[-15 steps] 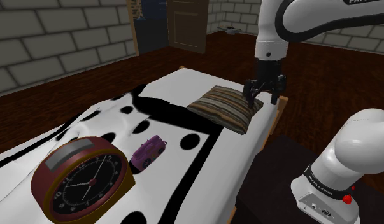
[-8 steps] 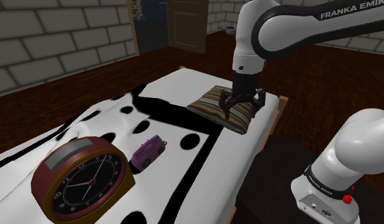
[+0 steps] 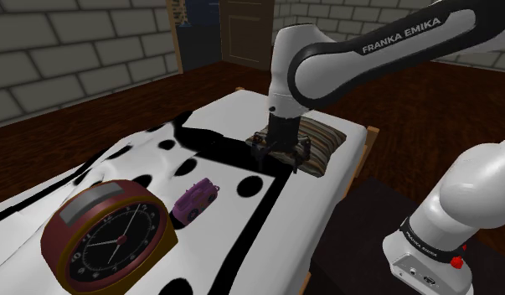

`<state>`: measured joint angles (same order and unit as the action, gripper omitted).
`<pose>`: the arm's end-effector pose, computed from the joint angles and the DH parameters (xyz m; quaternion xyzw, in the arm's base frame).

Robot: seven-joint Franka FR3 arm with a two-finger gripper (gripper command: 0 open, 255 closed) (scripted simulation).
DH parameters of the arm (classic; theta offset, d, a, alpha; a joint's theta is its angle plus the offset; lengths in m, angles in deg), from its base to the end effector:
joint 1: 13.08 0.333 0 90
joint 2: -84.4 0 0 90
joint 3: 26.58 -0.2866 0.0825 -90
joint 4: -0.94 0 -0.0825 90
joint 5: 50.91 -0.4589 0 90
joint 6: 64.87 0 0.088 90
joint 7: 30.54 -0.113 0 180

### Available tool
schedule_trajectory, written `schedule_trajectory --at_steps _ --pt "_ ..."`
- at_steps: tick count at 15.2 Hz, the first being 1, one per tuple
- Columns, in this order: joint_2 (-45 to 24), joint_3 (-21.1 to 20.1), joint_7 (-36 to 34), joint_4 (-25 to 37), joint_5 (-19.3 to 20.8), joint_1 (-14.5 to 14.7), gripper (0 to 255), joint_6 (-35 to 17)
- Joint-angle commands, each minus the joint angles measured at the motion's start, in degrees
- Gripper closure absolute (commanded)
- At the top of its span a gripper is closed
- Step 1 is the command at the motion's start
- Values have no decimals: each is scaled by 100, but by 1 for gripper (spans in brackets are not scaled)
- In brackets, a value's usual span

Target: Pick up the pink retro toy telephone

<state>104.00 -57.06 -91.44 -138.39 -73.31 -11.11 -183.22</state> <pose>0.4248 0.2818 0.3370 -0.9316 0.3530 0.0773 0.0400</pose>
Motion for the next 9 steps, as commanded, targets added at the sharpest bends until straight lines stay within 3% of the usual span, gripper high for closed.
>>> schedule_trajectory --at_steps 1,5,9 --pt "-379 -217 -454 206 61 -66 0 -312" --pt "-1320 -618 -1470 731 501 -199 0 -932" --pt "-2344 -801 -2631 1370 1286 -179 0 -1417"
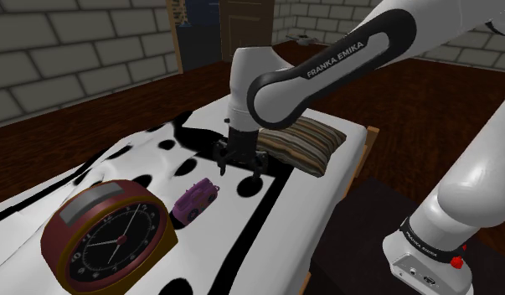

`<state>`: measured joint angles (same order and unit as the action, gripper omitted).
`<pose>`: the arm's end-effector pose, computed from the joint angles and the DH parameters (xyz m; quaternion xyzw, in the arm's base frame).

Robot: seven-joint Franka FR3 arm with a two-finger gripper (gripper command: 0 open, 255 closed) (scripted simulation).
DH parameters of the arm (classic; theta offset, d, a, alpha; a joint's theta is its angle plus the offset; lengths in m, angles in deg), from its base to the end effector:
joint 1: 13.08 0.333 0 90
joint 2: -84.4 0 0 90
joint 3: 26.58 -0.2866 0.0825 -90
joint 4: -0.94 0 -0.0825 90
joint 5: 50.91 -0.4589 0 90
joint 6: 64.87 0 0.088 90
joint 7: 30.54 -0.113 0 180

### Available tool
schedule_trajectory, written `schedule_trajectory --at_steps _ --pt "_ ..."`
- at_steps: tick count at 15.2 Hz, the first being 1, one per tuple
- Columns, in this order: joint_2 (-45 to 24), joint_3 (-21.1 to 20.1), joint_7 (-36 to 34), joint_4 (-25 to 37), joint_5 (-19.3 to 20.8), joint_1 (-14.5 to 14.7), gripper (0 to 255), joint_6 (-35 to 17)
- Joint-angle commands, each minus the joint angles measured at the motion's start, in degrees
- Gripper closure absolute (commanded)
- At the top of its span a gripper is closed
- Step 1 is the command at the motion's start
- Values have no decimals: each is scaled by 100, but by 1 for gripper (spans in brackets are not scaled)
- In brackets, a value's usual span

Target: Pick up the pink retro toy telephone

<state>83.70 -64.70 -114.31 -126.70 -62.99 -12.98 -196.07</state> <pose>0.4607 0.3704 0.2922 -0.8902 0.4468 0.0615 0.0637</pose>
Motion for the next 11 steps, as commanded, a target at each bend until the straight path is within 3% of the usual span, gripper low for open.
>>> schedule_trajectory --at_steps 1,7,11 --pt "-571 -29 -641 381 480 58 0 -220" --pt "-1984 410 -2181 1639 1639 688 0 -469" --pt "-2291 563 -2378 1768 1832 849 0 -659"
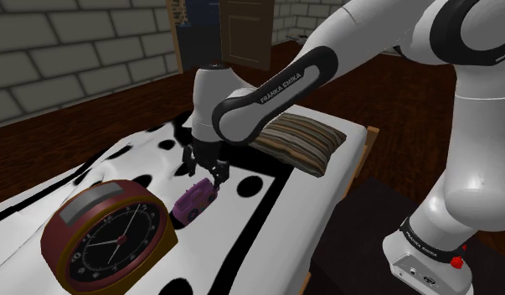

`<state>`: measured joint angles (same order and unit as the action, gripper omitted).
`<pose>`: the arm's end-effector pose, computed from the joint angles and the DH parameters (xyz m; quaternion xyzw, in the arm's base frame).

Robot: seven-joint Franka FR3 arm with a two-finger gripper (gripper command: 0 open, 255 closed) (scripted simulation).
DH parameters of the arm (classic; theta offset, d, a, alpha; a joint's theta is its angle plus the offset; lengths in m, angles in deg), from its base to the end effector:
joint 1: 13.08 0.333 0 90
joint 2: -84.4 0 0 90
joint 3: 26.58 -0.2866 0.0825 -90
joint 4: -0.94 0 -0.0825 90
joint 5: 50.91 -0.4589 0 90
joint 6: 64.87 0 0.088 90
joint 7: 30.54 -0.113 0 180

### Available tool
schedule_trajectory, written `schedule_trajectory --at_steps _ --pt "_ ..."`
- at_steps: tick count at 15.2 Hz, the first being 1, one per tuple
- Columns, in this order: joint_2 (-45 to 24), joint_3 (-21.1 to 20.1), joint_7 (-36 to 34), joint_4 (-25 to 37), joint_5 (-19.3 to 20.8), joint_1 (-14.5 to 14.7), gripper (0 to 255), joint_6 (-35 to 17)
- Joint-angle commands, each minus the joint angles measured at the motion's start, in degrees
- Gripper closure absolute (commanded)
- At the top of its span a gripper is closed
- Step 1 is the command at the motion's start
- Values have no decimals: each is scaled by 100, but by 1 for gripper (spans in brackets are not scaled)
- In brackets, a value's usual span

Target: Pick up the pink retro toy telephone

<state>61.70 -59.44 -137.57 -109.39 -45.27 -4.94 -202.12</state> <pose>0.5189 0.4411 0.2477 -0.8392 0.5349 0.0462 0.0863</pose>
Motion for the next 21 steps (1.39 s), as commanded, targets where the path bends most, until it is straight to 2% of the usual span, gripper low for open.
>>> schedule_trajectory --at_steps 1,6,7,16,21 --pt "-138 58 -65 19 89 61 0 -115" --pt "-312 135 -112 -37 198 123 0 -330" --pt "-321 138 -114 -23 202 127 255 -325" --pt "-312 136 -112 -36 198 123 255 -330" --pt "-71 29 -47 45 47 37 255 -28"
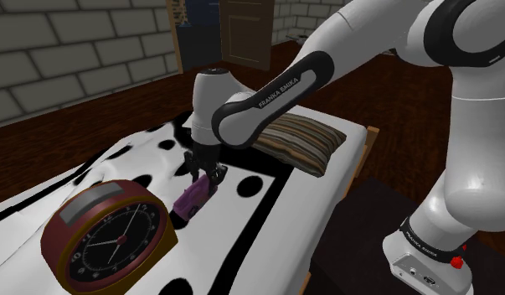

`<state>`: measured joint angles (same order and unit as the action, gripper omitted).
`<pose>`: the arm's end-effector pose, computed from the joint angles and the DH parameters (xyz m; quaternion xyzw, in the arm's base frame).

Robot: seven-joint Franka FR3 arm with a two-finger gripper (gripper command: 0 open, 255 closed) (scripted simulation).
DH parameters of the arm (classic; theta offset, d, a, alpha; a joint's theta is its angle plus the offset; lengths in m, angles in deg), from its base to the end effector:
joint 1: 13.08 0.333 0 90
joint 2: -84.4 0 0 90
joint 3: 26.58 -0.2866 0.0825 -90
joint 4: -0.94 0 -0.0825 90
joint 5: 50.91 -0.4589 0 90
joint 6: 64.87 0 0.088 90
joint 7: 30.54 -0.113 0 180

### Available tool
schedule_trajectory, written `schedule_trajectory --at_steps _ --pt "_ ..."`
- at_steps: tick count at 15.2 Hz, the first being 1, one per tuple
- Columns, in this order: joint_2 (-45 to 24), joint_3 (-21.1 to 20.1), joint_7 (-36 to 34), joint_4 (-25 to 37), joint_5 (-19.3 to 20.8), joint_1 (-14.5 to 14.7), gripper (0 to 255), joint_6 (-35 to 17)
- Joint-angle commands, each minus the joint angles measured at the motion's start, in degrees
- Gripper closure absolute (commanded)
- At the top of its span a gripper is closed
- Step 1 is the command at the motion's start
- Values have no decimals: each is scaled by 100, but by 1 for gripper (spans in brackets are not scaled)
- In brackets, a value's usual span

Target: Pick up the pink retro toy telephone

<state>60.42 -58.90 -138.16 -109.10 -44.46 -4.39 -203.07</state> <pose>0.5196 0.4424 0.2377 -0.8383 0.5363 0.0458 0.0867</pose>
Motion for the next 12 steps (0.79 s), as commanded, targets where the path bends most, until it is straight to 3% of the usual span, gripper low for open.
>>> schedule_trajectory --at_steps 1,12 --pt "104 -44 25 36 -64 -33 255 128" --pt "488 -186 125 280 -312 -150 255 712"
